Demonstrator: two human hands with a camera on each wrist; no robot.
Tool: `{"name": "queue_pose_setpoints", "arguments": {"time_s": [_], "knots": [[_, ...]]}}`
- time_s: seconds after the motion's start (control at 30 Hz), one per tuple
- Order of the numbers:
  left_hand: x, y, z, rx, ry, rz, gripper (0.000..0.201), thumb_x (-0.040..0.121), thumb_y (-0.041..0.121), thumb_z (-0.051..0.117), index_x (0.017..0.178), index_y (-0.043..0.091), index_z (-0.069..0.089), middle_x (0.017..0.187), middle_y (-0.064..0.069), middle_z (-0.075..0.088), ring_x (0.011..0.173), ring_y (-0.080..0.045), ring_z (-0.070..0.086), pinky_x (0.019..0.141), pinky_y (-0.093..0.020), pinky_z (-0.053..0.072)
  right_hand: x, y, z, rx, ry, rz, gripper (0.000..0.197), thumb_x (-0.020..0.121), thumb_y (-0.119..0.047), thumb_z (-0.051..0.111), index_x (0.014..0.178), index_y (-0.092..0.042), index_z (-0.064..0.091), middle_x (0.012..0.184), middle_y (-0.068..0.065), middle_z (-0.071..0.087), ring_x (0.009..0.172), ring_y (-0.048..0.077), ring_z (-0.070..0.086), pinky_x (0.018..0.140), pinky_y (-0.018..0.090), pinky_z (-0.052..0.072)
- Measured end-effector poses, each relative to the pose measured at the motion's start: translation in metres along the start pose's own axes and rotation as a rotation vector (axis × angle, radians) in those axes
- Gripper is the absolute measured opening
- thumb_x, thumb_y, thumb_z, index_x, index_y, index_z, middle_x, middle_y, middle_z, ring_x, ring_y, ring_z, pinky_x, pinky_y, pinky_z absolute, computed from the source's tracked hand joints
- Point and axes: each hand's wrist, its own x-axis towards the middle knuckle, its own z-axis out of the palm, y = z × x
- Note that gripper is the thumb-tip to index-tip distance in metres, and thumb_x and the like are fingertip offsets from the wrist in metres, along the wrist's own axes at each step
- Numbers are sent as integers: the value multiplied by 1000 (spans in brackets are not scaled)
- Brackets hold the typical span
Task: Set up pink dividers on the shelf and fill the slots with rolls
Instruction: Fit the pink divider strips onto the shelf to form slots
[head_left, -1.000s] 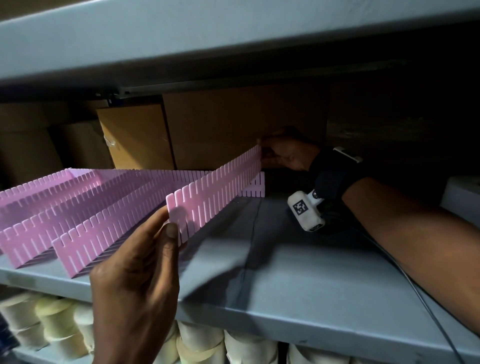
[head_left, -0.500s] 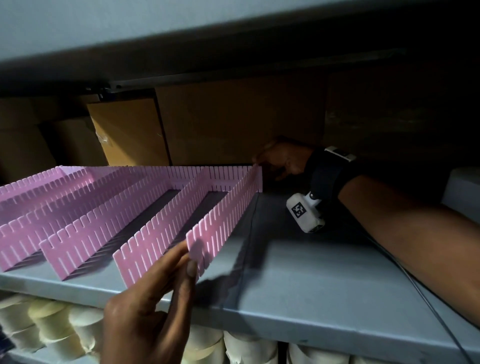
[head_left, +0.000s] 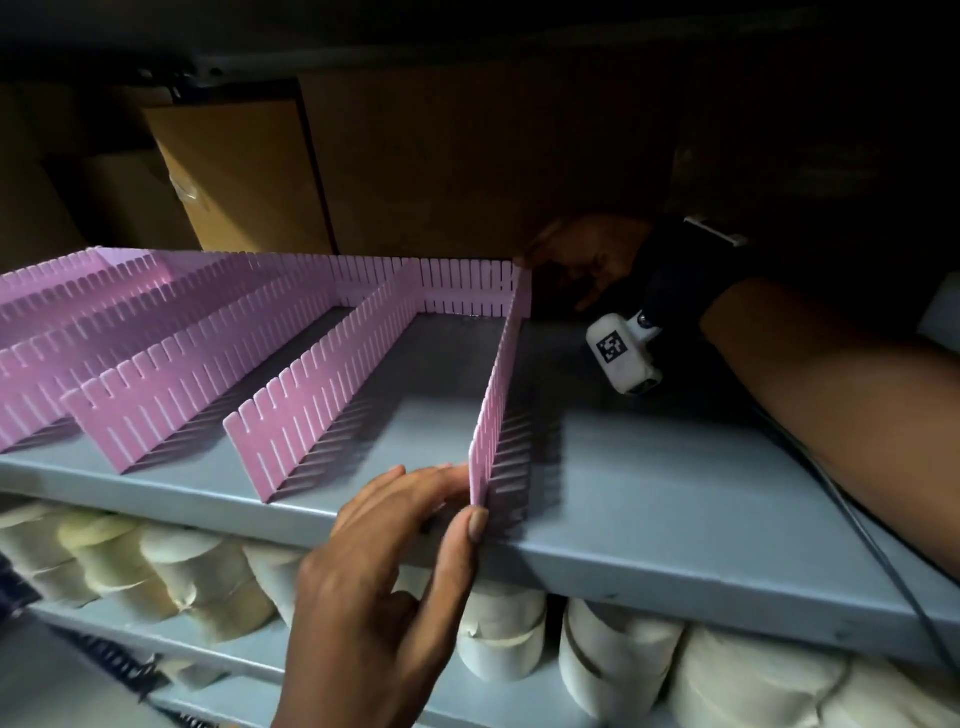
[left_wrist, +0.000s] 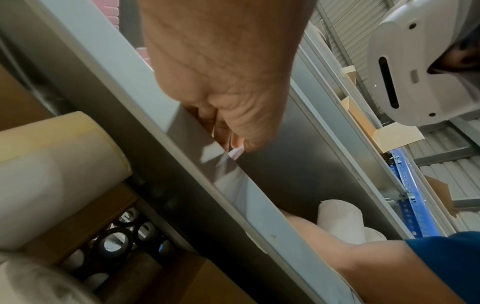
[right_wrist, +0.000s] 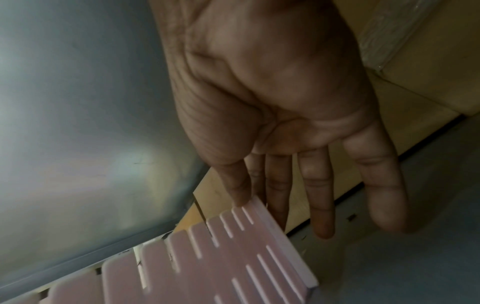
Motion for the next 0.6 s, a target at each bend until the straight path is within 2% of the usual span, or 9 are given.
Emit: {"name": "queue_pose_setpoints", "arguments": {"time_s": [0.07, 0.17, 0.2, 0.3, 0.37, 0.47, 0.6], "knots": [[-4, -7, -2, 1, -45, 9, 16, 92, 26, 67, 98, 16, 77, 105, 8, 75, 107, -17, 71, 96, -53, 53, 1, 1, 0, 16, -3, 8, 48, 91, -36, 66, 135, -20, 54, 134, 8, 57, 121, 31, 53, 84, 52, 50], [-10, -18, -6, 80, -95, 37, 11, 93, 29, 66, 96, 24, 75, 112, 14, 73, 120, -16, 66, 103, -56, 47, 1, 2, -1, 29, 0, -4, 48, 89, -36, 69, 133, -22, 55, 131, 6, 59, 116, 29, 56, 72, 50, 51], [-9, -19, -8, 87, -113, 37, 12, 94, 31, 65, 97, 25, 75, 113, 16, 72, 121, -14, 65, 102, -55, 47, 1, 2, -2, 24, 1, -1, 48, 89, -36, 68, 133, -22, 55, 131, 6, 59, 117, 29, 56, 73, 50, 52], [-11, -23, -8, 87, -120, 36, 15, 94, 33, 65, 99, 24, 76, 117, 19, 70, 122, -9, 63, 100, -54, 48, -1, 1, -3, 12, -38, 5, 45, 92, -38, 65, 133, -22, 56, 129, 5, 62, 115, 28, 59, 84, 54, 53], [-10, -23, -7, 84, -110, 36, 14, 94, 33, 65, 98, 24, 76, 116, 19, 70, 121, -9, 64, 98, -54, 49, -1, 1, -5, 37, -76, 9, 39, 94, -42, 60, 126, -20, 60, 121, 3, 66, 110, 25, 63, 79, 50, 52], [-9, -24, -6, 87, -91, 57, 14, 94, 33, 66, 97, 24, 76, 114, 18, 71, 119, -11, 65, 97, -52, 49, 0, 3, -7, 64, -86, 10, 31, 94, -48, 59, 112, -23, 62, 112, -1, 68, 107, 23, 64, 69, 44, 48], [-6, -26, -8, 90, -90, 71, 16, 91, 37, 66, 93, 25, 78, 114, 23, 71, 117, -6, 65, 96, -43, 49, 5, 8, -7, 40, -52, 15, 36, 92, -50, 61, 118, -24, 62, 112, 3, 69, 106, 26, 64, 71, 43, 49]]}}
